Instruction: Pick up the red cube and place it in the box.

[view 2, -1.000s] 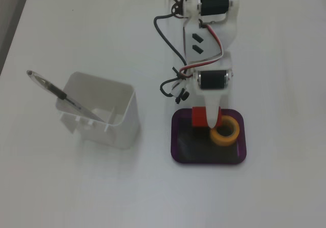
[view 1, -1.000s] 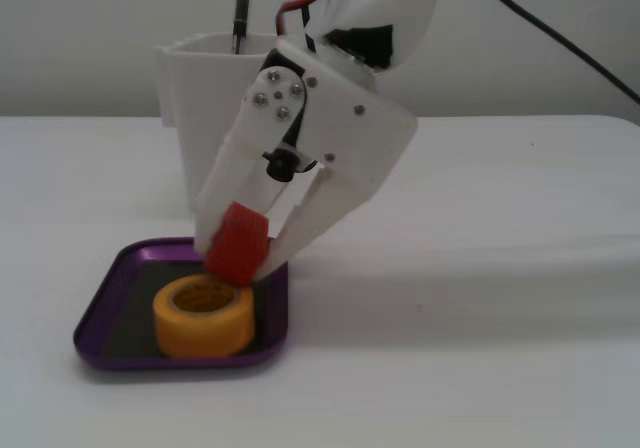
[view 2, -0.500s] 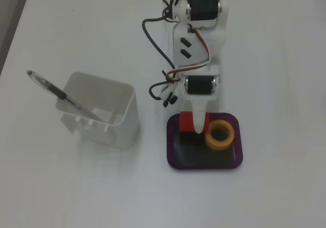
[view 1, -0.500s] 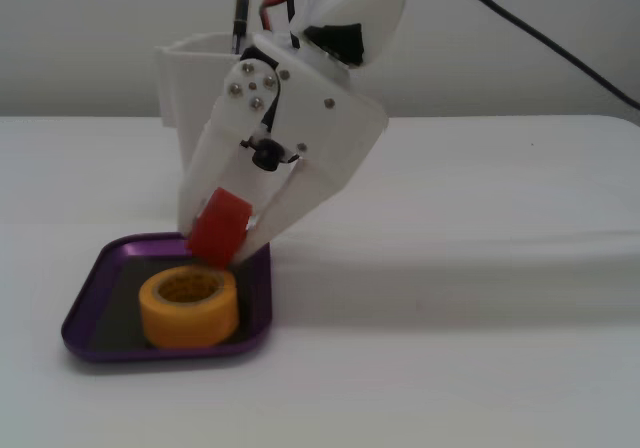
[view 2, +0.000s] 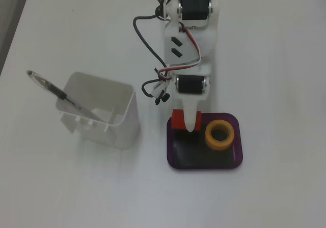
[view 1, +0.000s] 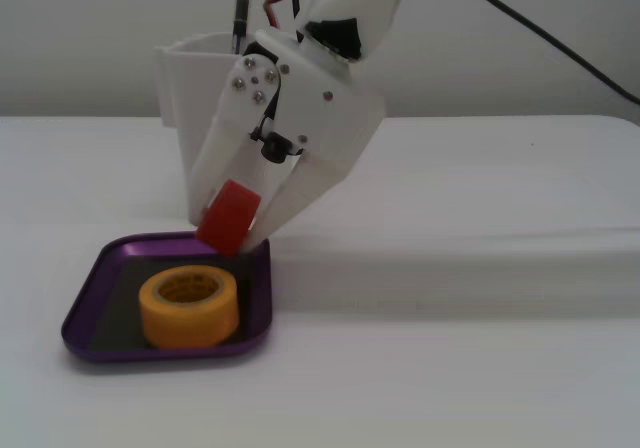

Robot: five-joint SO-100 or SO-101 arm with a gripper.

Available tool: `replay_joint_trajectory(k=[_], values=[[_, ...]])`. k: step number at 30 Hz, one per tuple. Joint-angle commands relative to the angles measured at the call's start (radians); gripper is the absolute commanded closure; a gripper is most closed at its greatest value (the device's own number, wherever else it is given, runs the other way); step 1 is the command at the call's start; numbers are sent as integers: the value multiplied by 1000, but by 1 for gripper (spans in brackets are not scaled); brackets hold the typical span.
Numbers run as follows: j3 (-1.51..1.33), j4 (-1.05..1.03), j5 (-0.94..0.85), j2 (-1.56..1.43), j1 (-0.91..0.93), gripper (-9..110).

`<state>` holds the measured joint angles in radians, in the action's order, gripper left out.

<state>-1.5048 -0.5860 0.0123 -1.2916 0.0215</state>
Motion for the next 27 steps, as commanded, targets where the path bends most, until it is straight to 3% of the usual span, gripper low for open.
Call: replay_joint_trajectory(k=[1, 16, 21, 27], values=[[11, 5, -3, -91, 3, 102], [-86, -21, 9, -112, -12, 78], [-69, -239, 14, -229, -2, 78], [-83, -414, 41, -600, -12, 78]])
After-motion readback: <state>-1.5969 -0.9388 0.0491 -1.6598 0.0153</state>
